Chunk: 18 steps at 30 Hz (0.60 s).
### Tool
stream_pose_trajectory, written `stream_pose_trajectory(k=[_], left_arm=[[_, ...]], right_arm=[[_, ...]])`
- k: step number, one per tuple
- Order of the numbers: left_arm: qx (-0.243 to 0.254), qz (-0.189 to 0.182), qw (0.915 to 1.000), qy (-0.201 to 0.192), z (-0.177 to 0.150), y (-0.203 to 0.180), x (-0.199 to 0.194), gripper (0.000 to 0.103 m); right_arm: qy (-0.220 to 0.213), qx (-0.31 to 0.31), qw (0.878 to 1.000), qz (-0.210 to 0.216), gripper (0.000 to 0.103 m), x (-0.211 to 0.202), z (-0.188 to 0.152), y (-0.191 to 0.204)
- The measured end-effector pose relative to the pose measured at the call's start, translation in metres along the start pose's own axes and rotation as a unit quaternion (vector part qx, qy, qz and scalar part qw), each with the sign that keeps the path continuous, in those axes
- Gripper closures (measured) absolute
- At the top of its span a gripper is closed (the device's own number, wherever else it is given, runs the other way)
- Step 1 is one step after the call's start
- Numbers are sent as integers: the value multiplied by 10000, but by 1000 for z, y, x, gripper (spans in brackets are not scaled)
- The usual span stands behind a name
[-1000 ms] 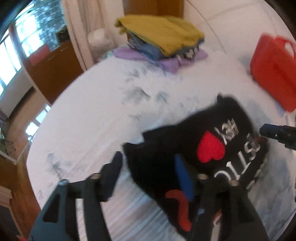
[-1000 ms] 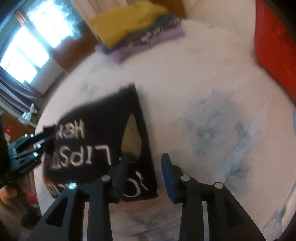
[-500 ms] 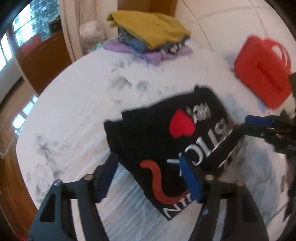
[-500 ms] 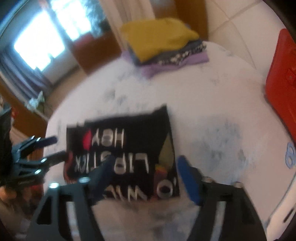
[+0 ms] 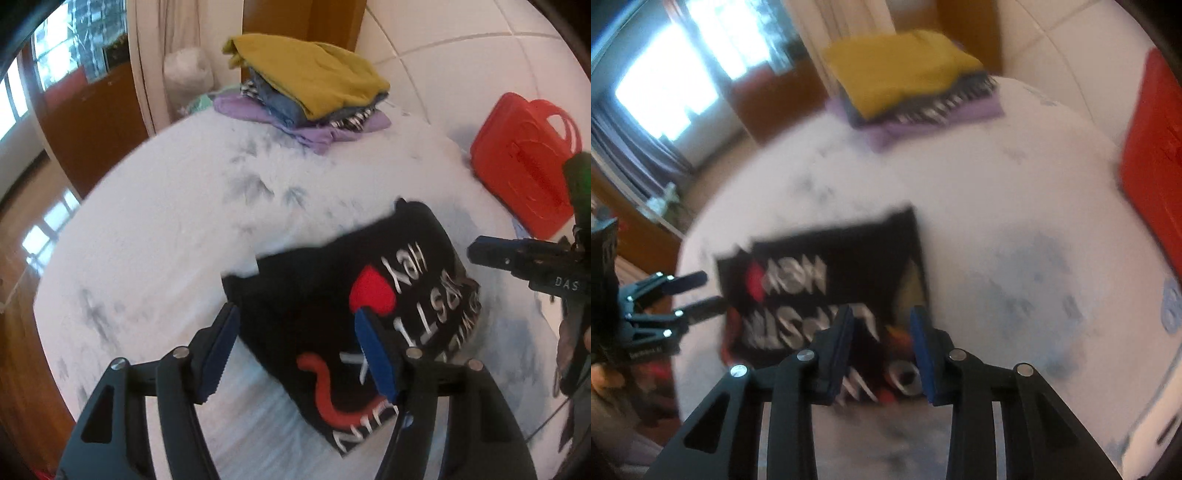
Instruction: Fold clothes
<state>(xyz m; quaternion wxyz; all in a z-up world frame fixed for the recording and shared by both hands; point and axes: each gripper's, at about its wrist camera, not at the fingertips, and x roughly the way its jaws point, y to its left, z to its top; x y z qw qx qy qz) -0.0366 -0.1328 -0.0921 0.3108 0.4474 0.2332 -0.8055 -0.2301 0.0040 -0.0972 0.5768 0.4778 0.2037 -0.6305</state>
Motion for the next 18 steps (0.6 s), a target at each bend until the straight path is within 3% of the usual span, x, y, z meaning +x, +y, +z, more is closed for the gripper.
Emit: stream_pose_trajectory(k=[4, 8, 13, 14, 16, 18], left_arm=[[-93, 290, 9991, 297, 9, 4, 42, 38], [-213, 456, 9977, 450, 9, 10, 72, 35], [-149, 486, 9979, 410, 9, 11, 62, 31], [-202, 493, 9980, 352, 5, 13, 55, 30], [-308, 505, 9980, 236, -4, 17, 40, 24], [-429, 510, 9977, 150, -12, 19, 30, 10]], right_arm=[[115, 69, 9992, 365, 71, 27, 20, 6], [478, 196, 9987, -39, 71, 74, 33, 3], [317, 490, 9983, 36, 70, 74, 36, -10], [249, 511, 9984, 62, 64, 67, 34, -11], [116, 545, 9984, 103, 54, 55, 31, -15], [39, 576, 9983, 90, 51, 43, 26, -21]])
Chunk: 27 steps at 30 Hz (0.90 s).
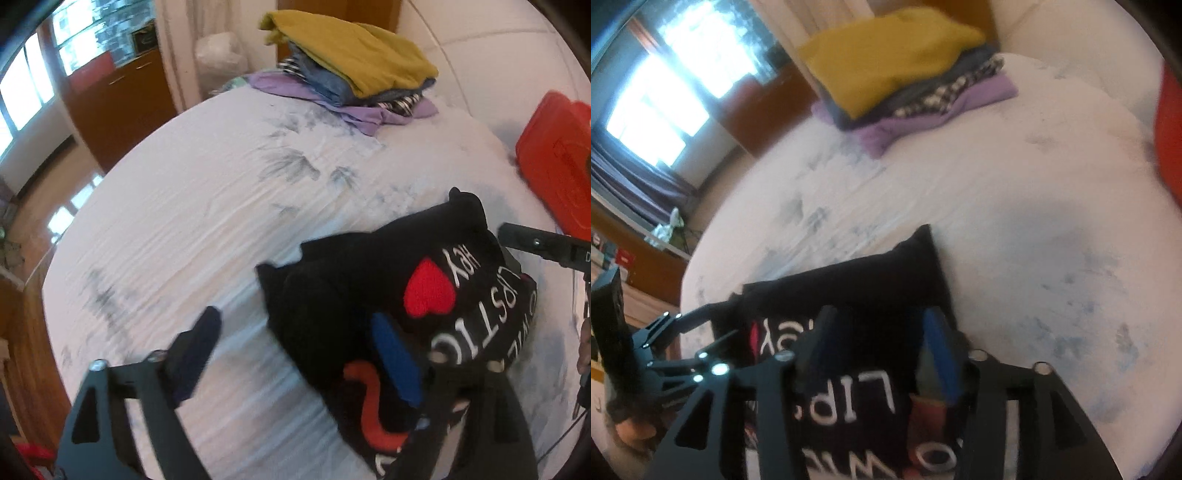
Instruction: Fold clothes
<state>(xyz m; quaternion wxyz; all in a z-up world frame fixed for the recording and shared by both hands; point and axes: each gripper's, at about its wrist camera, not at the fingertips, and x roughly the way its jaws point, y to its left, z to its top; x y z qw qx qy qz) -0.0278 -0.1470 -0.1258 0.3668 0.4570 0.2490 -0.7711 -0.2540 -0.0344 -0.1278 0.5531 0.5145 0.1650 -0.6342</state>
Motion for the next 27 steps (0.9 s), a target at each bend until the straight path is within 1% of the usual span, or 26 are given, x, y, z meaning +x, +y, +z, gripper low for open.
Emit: stream_pose_trajectory(k=[2, 4, 9, 10, 11, 12, 15, 20, 21, 22, 23, 24, 25, 26, 27], left_arm=[[-107, -99, 9999, 26, -9, 1, -3, 2], [-214, -223, 9995, 73, -16, 1, -3, 2], [-583, -620, 9964, 15, -24, -2, 4, 2], [-669, -658, 9956, -19, -24, -2, 7, 5], [-754, -696, 9947, -51, -24, -2, 10, 15], [-789, -706, 9944, -28, -24, -3, 13, 20], [-891, -822, 9926, 113, -25, -7, 26, 22], [-757, -770, 9941, -27, -25, -14, 27, 22], [-718, -769, 9945, -21, -25, -15, 28, 27], [-689, -855, 9939, -20, -24, -16, 27, 34], [-645, -982, 9931, -8, -24, -18, 25, 47], [-603, -1024, 9929, 5, -25, -20, 25, 50], [-567, -1023, 9931, -18, -25, -20, 25, 50], [-532, -1023, 9933, -41, -25, -21, 26, 51], [-521, -1047, 9931, -85, -25, -21, 26, 51]], right_arm=[[0, 31, 10000, -69, 51, -10, -4, -7], [48, 76, 9999, -107, 51, -13, -11, -11], [166, 160, 9997, -59, 51, -8, -23, -17], [182, 171, 9997, -59, 51, -7, -24, -17], [192, 184, 9996, -39, 51, -6, -26, -17], [194, 201, 9996, -13, 51, -5, -27, -17], [178, 235, 9995, 61, 51, -3, -28, -16], [190, 275, 9994, -40, 51, 7, -31, -19], [206, 313, 9993, -2, 49, 10, -31, -20], [206, 338, 9992, 53, 48, 12, -32, -20], [167, 322, 9993, 95, 47, 12, -33, -18], [208, 277, 9993, 165, 48, 13, -35, -14], [265, 187, 9993, 185, 48, 14, -37, -9], [313, 76, 9994, 151, 49, 15, -39, -3], [332, -58, 9994, -13, 49, 16, -40, 2]])
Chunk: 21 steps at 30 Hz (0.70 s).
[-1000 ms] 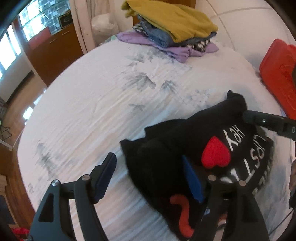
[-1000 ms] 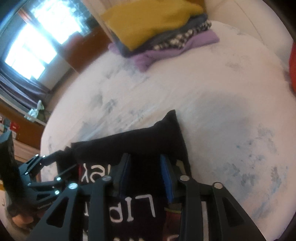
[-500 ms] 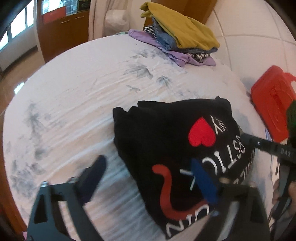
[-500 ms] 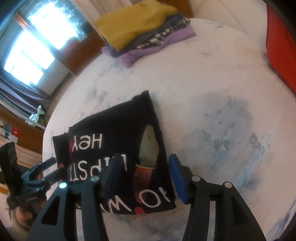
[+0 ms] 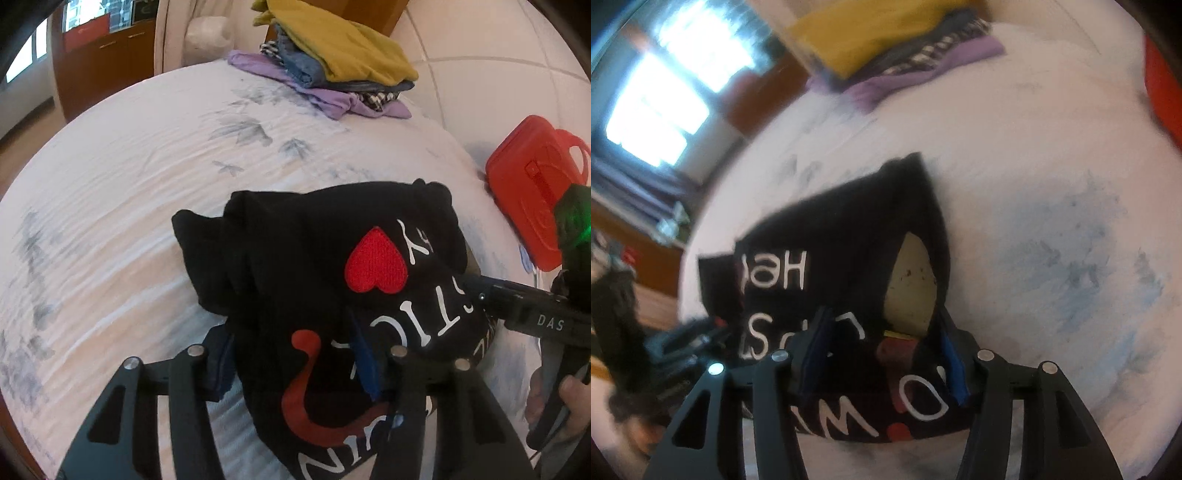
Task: Fold clothes
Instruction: 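Grasp the folded shirt bundle with the left gripper while the right gripper grasps it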
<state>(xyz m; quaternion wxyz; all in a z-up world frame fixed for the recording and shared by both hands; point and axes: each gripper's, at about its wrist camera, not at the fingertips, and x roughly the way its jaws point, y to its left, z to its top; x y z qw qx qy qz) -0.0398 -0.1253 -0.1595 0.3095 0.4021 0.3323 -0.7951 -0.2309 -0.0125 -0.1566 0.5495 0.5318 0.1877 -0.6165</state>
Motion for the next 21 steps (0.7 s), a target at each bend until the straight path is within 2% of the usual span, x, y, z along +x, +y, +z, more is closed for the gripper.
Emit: stream_pose_trajectory(k=[4, 5, 6, 11, 13, 14, 15, 17, 19, 21], left_arm=[[85, -34, 10000, -1, 1, -1, 0, 53], [47, -114, 9999, 70, 1, 0, -2, 64], [11, -191, 9997, 141, 1, 0, -4, 68], [103, -273, 9995, 105, 2, 2, 1, 68], [268, -250, 9993, 108, 4, -1, 2, 68], [363, -231, 9990, 121, 4, -3, 3, 69], [444, -228, 9987, 125, 4, -4, 1, 76], [680, -113, 9976, 51, 2, -11, -8, 84], [950, -42, 9955, -34, -1, -18, -18, 85], [1211, -58, 9926, -102, -3, -24, -32, 85]], right_arm=[[67, 32, 9999, -76, 49, 1, 1, 2], [64, 6, 9999, -89, 50, 1, 1, 2], [66, 5, 9999, -112, 51, 1, 0, 3], [4, 51, 9997, -240, 53, 0, -4, 8], [-17, -58, 9991, -431, 54, 2, -4, 13], [-34, -126, 9983, -566, 56, 3, -4, 17], [-54, -146, 9977, -652, 58, 3, -5, 19], [-129, -117, 9970, -760, 66, 1, -8, 21], [-302, -13, 9965, -782, 82, -9, -14, 25], [-426, 59, 9962, -762, 85, -20, -20, 30]])
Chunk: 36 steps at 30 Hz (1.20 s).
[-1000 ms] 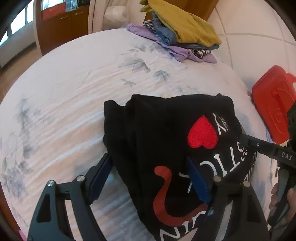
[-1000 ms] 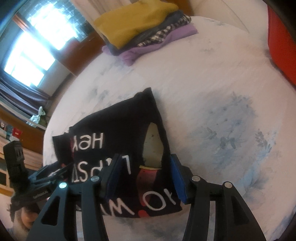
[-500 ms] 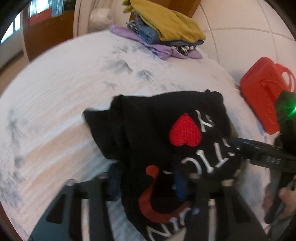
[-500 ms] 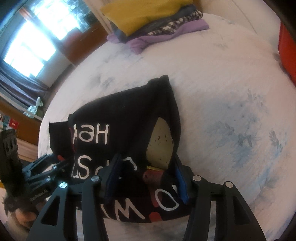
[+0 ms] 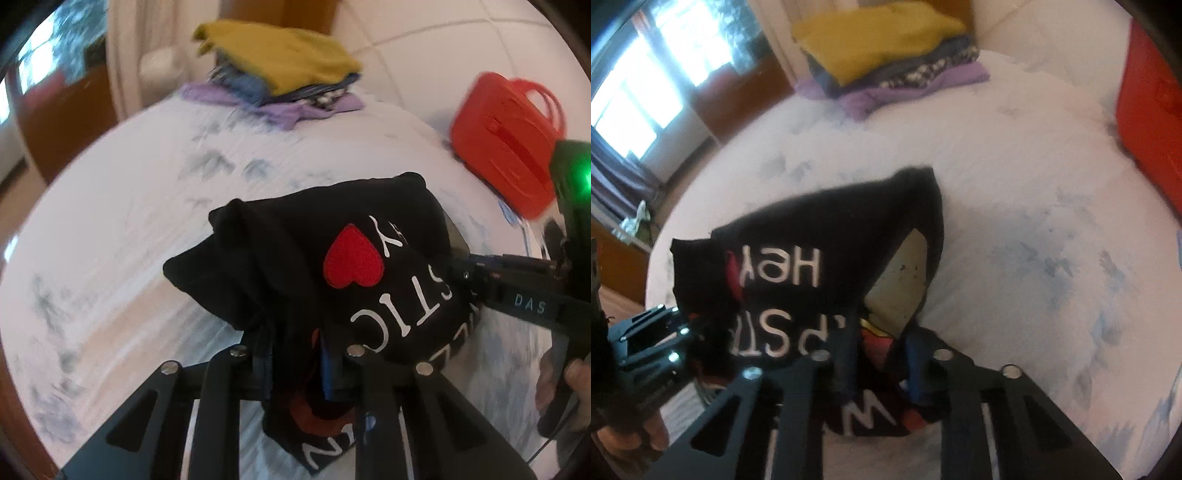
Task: Fold clothes
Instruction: 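Grasp the folded shirt bundle with the left gripper while the right gripper grasps it, then lift the folded shirt with both grippers and carry it onto the yellow clothes stack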
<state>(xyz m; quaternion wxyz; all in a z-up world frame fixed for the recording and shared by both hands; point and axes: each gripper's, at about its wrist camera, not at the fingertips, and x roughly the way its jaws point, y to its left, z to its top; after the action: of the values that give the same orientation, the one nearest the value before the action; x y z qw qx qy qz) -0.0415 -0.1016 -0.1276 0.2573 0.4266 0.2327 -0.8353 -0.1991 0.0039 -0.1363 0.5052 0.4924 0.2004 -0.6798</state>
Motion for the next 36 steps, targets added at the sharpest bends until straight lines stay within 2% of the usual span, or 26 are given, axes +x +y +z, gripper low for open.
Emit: stream_pose_trajectory(k=[3, 6, 7, 9, 10, 11, 17, 18, 21, 22, 23, 26, 30, 32, 36], left_arm=[[177, -27, 9998, -73, -1, 0, -18, 85], [146, -28, 9998, 149, -2, 9, -17, 85], [151, 15, 9997, 205, -3, 12, -13, 85], [62, 44, 9994, 336, -7, 19, -3, 85], [73, 64, 9992, 376, -8, 20, 1, 85], [111, 90, 9992, 382, -10, 21, 5, 85], [300, 253, 9985, 386, -15, 13, 14, 84], [149, 152, 9990, 402, -15, 18, 15, 84], [-331, -209, 9983, 437, -14, 33, 17, 83], [-498, -343, 9972, 439, -14, 38, 18, 83], [-496, -330, 9975, 384, -17, 38, 15, 84], [-381, -185, 9988, 241, -23, 30, 4, 87], [-83, -111, 9999, -37, -19, 20, -31, 87], [183, 24, 9997, -173, -14, 16, -50, 87], [376, -38, 9989, -283, 0, 23, -79, 87]], right_arm=[[-153, 245, 9996, 80, 87, -21, -14, 0], [-54, 480, 9985, 265, 87, -28, -30, -4], [-14, 549, 9980, 316, 84, -29, -35, -6], [-62, 661, 9974, 277, 67, -28, -40, -12], [-138, 766, 9967, 237, 56, -30, -41, -16], [-195, 843, 9959, 247, 51, -30, -40, -18], [-33, 765, 9968, 246, 50, -9, -36, -18], [-30, 694, 9971, 299, 50, -5, -36, -16], [-127, 589, 9979, 258, 42, 1, -37, -7], [-79, 541, 9981, 274, 43, 2, -37, -3], [-31, 492, 9984, 290, 62, 3, -37, 1], [-11, 215, 9996, 202, 80, 0, -42, 17], [-271, 241, 9988, 332, 87, -25, -53, 22], [-433, 347, 9975, 447, 88, -43, -58, 22], [-699, 515, 9943, 615, 88, -77, -64, 33]])
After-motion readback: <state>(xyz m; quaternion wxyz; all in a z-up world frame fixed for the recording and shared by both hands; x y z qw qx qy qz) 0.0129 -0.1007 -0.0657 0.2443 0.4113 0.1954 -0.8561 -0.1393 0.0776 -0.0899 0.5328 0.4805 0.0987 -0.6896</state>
